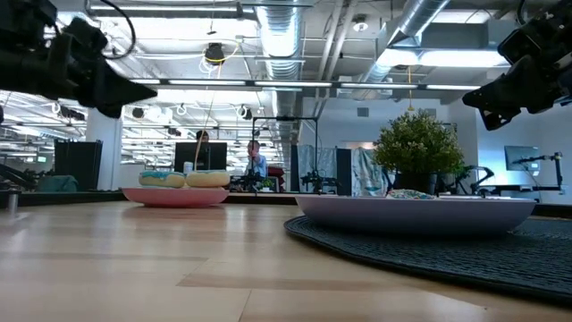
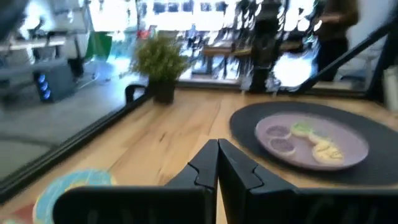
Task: Pick & Place donuts
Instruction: Return to Home Position
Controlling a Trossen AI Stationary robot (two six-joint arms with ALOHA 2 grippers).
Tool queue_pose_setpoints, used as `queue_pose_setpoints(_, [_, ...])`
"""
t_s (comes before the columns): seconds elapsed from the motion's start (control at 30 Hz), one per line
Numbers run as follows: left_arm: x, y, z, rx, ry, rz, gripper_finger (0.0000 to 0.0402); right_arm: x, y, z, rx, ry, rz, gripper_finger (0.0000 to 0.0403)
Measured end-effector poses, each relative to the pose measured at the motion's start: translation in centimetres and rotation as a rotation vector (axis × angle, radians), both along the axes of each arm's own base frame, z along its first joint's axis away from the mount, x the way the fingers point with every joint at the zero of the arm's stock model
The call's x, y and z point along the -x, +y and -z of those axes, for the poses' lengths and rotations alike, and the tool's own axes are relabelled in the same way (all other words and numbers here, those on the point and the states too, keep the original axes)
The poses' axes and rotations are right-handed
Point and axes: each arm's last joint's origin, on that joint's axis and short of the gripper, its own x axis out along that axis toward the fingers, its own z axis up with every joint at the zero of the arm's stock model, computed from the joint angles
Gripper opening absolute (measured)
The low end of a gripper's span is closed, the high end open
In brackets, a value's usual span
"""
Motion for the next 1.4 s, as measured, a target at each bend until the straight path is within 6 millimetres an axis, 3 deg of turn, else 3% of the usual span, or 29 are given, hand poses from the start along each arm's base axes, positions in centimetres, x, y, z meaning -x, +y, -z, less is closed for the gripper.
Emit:
queue_pose_setpoints(0.47, [0.4,-1.1,-0.6,0.01,-0.019,0.297,0.0,0.0,0.0,0.0,0.0,0.001,-0.001,0.0])
queue_pose_setpoints(1.4, [0.3,-1.9,-0.6,0.038,-0.072,0.379,0.0,0.0,0.0,0.0,0.0,0.001,-0.001,0.0])
